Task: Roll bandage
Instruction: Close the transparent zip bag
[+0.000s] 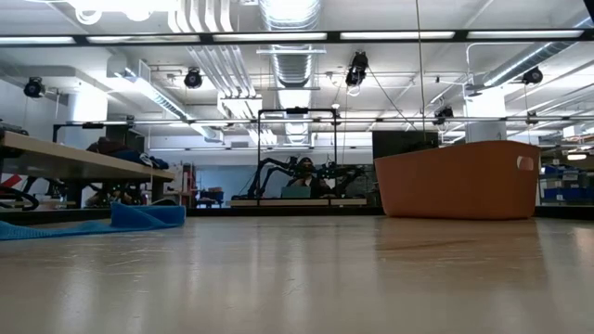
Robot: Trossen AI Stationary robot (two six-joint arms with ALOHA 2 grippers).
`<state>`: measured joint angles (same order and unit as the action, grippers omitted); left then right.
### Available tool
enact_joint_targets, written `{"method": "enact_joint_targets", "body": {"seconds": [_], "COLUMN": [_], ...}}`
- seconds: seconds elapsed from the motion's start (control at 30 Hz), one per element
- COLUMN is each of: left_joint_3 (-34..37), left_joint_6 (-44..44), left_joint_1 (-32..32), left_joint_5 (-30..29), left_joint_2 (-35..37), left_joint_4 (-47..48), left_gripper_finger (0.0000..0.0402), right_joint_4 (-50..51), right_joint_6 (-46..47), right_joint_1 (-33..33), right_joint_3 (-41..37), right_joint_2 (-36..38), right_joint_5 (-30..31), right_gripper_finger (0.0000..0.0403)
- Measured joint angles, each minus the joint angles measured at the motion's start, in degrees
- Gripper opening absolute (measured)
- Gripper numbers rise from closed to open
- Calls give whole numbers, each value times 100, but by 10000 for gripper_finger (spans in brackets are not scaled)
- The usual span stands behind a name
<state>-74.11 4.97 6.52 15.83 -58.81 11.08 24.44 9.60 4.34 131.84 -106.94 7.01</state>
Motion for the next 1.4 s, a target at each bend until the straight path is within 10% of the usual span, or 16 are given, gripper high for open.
{"method": "enact_joint_targets", "body": {"seconds": [1.4], "left_joint_3": [0], "left_joint_6": [8], "left_joint_1": [1], "left_joint_5": [2], "left_joint_2": [7], "left_joint_4": [36], "left_gripper_finger": [0], "right_joint_4": [310], "right_joint_6": [211], "right_joint_1": [11], "right_joint_3": [-9], "right_joint_2": [169], "right_joint_5": [455], "right_gripper_finger": [89]}}
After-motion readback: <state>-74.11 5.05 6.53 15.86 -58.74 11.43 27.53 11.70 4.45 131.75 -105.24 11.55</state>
